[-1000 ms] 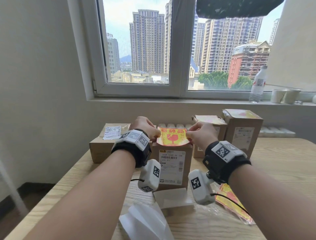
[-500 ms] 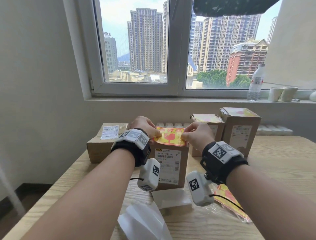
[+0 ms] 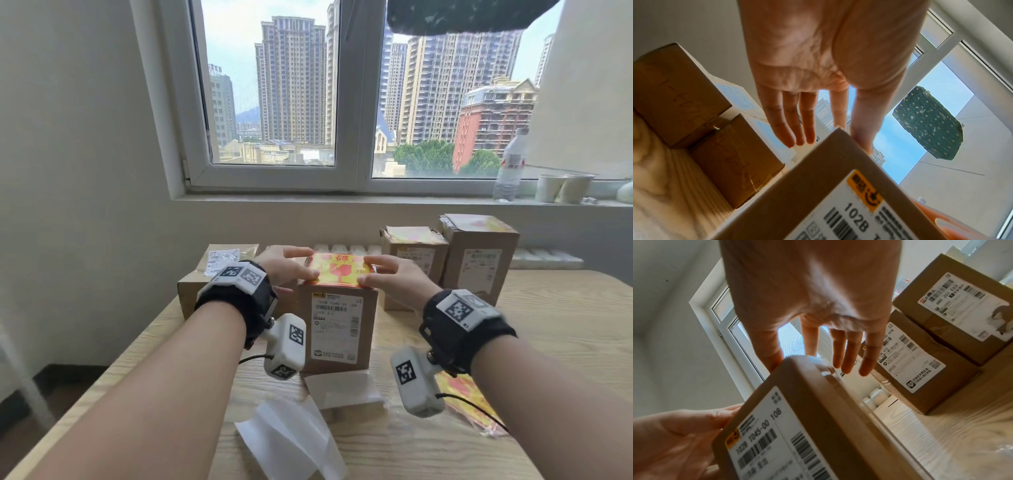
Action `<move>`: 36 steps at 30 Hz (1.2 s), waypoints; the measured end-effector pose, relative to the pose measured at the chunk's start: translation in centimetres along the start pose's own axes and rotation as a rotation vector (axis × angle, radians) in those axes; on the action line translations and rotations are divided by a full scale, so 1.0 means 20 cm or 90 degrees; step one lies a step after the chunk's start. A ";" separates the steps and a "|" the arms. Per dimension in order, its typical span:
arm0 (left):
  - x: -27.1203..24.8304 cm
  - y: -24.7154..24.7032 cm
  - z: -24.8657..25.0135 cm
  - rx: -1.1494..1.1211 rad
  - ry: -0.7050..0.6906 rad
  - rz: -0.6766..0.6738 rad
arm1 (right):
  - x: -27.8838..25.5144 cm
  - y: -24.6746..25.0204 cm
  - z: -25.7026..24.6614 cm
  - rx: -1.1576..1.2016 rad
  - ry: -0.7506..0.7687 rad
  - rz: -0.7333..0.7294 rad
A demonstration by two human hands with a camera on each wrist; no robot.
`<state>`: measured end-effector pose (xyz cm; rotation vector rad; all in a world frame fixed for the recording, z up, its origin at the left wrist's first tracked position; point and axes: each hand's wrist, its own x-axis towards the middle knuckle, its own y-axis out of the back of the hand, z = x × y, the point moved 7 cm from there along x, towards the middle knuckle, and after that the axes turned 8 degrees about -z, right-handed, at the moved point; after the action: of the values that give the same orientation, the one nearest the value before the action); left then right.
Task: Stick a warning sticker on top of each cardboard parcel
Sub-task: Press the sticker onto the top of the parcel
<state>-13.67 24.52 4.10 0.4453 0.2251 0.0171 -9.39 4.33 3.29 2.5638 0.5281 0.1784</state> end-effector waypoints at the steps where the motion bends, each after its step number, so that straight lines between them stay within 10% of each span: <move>1: -0.01 0.00 -0.01 -0.019 0.002 0.001 | 0.00 0.01 0.01 -0.001 -0.003 0.011; 22: -0.17 -0.13 0.05 -0.169 -0.006 0.033 | -0.17 0.00 0.08 0.063 -0.079 0.021; 36: 0.20 -0.09 0.26 -0.242 -0.065 0.070 | 0.26 0.22 0.07 0.214 -0.037 0.098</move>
<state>-8.74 21.00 7.13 0.0783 0.0925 0.1425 -2.80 2.32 4.34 2.9291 0.3635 0.0727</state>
